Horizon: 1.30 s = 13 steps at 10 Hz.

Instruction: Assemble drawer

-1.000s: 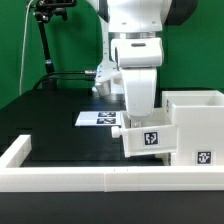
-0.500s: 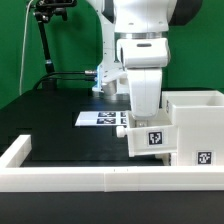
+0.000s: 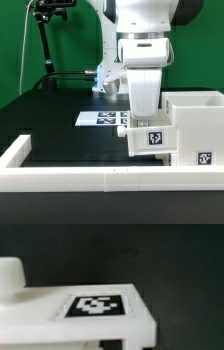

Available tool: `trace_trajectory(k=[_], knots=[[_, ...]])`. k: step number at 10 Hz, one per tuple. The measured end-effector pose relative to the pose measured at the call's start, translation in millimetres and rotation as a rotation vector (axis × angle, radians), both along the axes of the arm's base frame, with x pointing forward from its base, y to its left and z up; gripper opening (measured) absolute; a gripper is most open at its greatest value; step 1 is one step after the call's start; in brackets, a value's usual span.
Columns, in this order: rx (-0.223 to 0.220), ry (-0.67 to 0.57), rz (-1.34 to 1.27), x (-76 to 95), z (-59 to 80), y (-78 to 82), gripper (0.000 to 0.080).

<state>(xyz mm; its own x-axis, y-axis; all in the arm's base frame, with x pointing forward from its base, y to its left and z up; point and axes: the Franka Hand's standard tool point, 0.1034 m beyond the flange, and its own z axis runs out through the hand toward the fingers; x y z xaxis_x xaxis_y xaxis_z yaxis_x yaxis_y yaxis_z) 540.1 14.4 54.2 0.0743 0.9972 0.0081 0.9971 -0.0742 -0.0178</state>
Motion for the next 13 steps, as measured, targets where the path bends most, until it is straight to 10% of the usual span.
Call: trace_trajectory(k=[5,10,13], knots=[[-0.003,0.007,-0.002,-8.2,1.6,-6.7,0.0592],[-0.027,0.022,-0.012,-4.8,41.4,-18.5,0.0646],[-0.030,0.028,0.029,1.5,54.4,-58.4,0.0649]])
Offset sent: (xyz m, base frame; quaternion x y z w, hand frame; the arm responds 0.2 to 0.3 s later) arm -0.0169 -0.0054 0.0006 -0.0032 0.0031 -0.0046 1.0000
